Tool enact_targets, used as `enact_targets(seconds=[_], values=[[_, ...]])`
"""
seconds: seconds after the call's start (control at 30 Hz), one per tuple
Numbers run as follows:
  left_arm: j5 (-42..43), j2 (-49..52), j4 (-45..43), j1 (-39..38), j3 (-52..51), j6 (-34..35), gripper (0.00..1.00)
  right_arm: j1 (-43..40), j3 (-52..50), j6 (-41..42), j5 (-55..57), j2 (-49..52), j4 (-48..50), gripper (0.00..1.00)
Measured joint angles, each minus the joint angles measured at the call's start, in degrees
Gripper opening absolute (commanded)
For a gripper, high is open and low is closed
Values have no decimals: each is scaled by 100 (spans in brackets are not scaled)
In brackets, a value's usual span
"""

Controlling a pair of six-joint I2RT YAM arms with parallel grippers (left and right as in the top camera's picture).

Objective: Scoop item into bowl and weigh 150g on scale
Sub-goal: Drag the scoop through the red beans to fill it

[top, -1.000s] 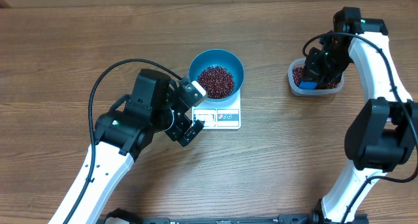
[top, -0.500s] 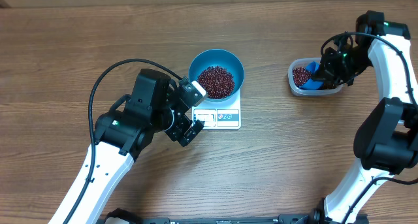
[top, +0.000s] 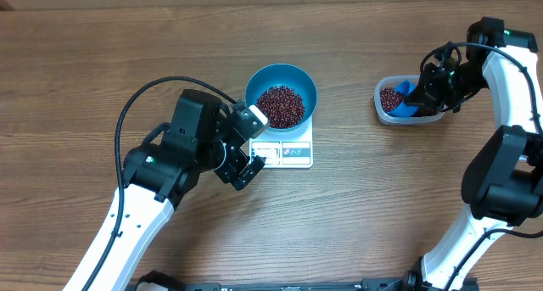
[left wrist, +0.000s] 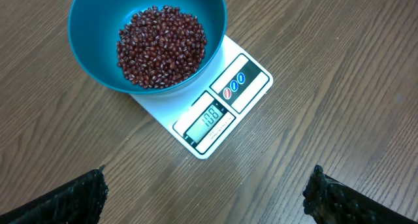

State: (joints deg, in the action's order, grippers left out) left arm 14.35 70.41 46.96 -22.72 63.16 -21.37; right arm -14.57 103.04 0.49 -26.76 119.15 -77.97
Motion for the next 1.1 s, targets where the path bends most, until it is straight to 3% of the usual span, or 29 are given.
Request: enact_targets(seconds=[1.1], values=[[0, 0, 0, 0, -2, 0, 100, -586, 0, -549, -787, 39, -225, 4]])
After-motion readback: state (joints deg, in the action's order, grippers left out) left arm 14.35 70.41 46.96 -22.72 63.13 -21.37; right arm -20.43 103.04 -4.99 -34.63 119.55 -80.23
